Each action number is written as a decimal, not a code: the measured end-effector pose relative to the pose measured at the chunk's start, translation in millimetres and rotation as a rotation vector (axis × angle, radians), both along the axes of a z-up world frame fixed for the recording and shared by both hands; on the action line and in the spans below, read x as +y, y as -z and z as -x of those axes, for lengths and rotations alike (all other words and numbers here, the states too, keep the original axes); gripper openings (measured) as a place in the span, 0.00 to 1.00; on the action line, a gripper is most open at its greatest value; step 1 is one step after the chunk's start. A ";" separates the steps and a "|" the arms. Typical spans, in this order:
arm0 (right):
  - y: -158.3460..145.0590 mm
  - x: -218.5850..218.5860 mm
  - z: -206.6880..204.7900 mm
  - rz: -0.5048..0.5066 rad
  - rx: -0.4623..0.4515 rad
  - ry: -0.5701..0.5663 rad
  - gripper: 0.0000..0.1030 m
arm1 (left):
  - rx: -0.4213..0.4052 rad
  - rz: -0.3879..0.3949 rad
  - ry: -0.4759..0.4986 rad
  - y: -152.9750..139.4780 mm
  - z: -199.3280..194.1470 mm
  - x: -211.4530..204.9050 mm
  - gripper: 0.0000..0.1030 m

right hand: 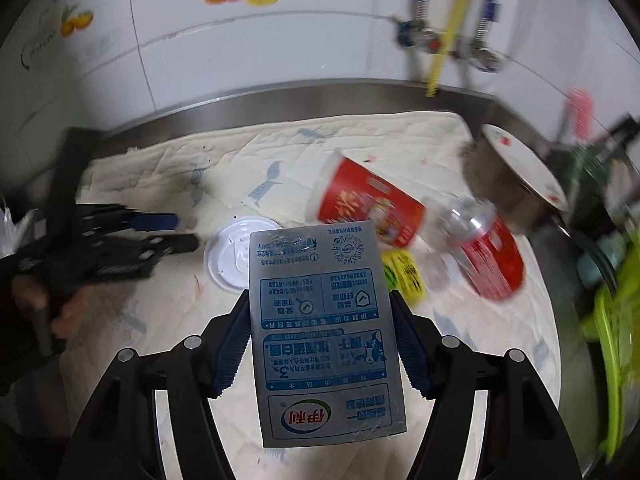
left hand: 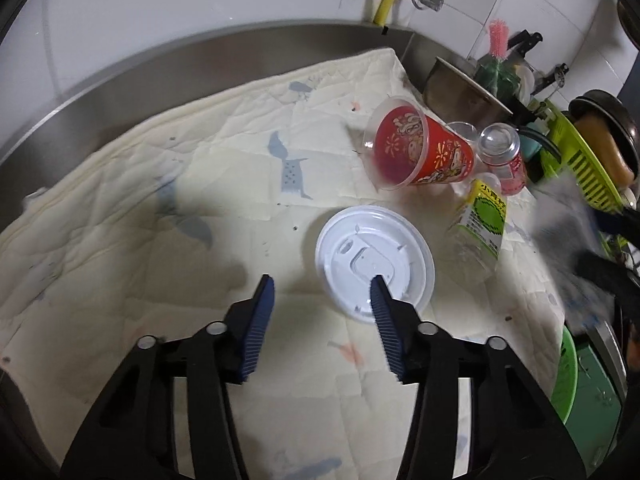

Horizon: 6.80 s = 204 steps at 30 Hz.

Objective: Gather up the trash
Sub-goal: 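Carry milk carton into green basket with right gripper while left gripper grasps white plastic lid, then carry the white plastic lid to the green basket and drop it with the left gripper, then move both grippers back over the mat and grasp the red cola can with the right gripper, then drop cola can into green basket with right gripper while left gripper grasps lime juice bottle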

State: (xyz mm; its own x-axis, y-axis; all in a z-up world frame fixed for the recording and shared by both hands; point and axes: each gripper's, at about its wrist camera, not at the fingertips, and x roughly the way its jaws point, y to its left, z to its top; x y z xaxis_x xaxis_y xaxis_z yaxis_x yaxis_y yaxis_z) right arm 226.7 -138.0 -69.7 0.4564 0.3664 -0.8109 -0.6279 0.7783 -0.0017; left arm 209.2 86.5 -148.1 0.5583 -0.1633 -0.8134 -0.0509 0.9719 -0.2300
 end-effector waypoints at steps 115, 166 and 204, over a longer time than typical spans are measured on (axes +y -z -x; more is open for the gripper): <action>24.5 -166.3 157.3 -0.202 -0.038 0.588 0.77 | -0.042 0.093 0.132 -48.9 64.8 -86.4 0.45; 59.5 -67.4 -155.0 0.349 -0.085 -0.122 0.71 | 0.000 0.095 -0.037 -13.0 38.2 1.1 0.53; 21.1 -165.0 -22.0 0.113 0.020 0.298 0.64 | -0.065 -0.081 0.418 0.7 -77.4 -158.3 0.68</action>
State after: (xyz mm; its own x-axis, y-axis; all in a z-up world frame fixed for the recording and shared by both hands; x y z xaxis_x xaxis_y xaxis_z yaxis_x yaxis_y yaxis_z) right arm 248.7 -303.0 -90.8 0.5136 0.1264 -0.8487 -0.3730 0.9236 -0.0882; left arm 286.6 -71.8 -148.8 0.5082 -0.3231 -0.7983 0.3628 0.9210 -0.1417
